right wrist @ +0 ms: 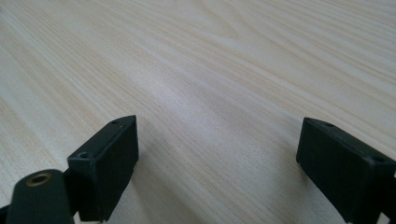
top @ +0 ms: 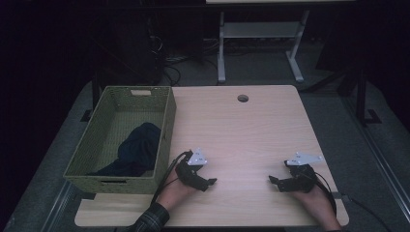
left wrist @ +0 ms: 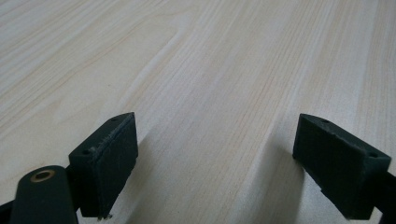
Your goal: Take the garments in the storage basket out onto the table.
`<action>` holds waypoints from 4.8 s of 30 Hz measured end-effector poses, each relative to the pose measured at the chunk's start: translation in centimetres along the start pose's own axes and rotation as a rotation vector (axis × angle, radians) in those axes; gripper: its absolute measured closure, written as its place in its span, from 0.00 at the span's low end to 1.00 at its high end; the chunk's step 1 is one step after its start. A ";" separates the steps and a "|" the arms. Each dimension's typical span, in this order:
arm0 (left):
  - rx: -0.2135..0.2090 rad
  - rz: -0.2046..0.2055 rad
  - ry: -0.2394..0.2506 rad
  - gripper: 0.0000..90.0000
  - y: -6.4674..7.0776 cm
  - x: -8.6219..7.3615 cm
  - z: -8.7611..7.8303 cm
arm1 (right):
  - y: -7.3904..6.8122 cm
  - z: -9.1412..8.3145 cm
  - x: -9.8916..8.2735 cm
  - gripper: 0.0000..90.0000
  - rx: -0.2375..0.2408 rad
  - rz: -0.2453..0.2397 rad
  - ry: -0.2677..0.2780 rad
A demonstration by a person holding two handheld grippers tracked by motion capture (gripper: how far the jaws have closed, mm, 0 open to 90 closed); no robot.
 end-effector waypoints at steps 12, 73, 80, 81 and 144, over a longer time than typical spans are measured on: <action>0.014 -0.012 -0.021 0.15 0.2 0.3 0.1 | 0.0 0.0 0.0 0.14 0.000 0.005 -0.002; -0.007 -0.040 -0.092 0.15 -0.3 3.2 -2.3 | -0.1 0.0 0.0 0.14 -0.005 0.012 -0.001; -0.017 -0.044 -0.096 0.15 -0.3 3.6 -2.7 | -0.1 0.0 0.0 0.14 -0.005 0.012 -0.001; -0.017 -0.044 -0.096 0.15 -0.3 3.6 -2.7 | -0.1 0.0 0.0 0.14 -0.005 0.012 -0.001; -0.051 -0.038 -0.039 0.15 -1.9 8.2 -7.0 | -0.1 0.0 0.0 0.14 -0.006 0.012 0.000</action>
Point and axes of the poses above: each handheld gripper's, and its own axes: z roughly forward along the jaws, x roughly out of its top, y roughly to its right, the point moved 1 cm from there along z, roughly forward along the jaws
